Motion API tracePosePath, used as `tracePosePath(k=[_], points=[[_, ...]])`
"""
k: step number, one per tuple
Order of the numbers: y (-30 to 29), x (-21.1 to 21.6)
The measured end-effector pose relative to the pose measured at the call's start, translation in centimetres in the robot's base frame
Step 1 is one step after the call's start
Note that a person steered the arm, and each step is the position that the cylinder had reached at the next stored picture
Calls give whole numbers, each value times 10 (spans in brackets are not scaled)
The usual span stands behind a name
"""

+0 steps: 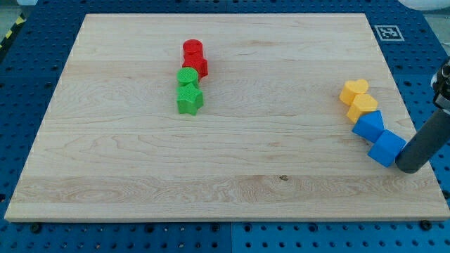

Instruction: Move the yellow heart towards the center

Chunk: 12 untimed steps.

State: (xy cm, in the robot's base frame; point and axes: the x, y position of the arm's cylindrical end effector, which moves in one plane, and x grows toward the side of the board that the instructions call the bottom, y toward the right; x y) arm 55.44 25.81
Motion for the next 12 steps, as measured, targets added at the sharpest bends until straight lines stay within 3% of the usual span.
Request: tracePosePath(k=[3,4,8,12], points=[[14,7],[52,4],[85,-103],[-19,-133]])
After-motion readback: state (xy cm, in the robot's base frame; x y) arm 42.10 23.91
